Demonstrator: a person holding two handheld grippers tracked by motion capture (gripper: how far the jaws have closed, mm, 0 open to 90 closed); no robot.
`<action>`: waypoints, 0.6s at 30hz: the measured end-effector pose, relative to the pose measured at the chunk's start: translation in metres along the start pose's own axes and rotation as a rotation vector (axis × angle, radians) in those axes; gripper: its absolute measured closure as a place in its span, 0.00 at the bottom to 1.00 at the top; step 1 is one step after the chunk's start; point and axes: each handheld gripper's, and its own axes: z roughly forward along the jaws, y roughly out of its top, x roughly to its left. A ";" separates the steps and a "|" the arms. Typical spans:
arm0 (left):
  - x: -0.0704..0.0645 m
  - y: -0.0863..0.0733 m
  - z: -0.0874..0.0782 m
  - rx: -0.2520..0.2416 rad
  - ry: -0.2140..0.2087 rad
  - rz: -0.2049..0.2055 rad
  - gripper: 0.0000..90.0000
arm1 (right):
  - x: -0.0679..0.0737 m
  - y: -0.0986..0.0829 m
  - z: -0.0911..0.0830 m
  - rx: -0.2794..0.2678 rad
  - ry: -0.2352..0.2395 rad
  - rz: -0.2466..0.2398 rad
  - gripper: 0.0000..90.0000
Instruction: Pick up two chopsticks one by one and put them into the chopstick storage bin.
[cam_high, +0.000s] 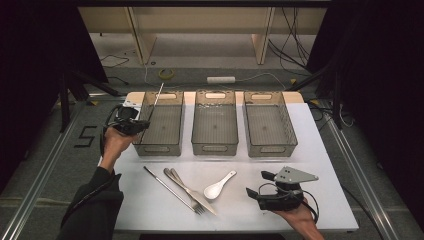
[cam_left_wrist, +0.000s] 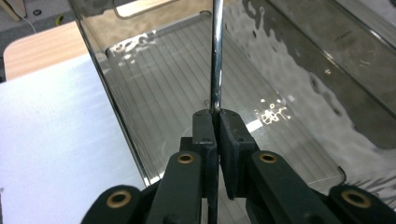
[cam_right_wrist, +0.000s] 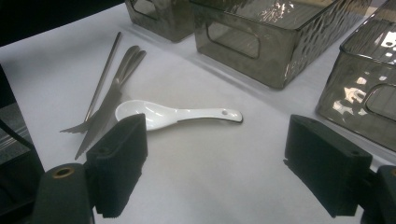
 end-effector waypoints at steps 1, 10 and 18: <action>0.000 -0.001 0.001 0.004 0.005 -0.003 0.94 | 0.000 0.000 0.000 -0.001 0.000 0.000 0.25; 0.000 -0.003 0.006 0.042 0.020 -0.025 0.87 | 0.000 0.000 0.000 -0.001 0.001 -0.001 0.25; -0.012 0.003 -0.010 0.049 0.005 0.005 0.54 | 0.000 0.000 -0.001 -0.005 -0.001 0.000 0.25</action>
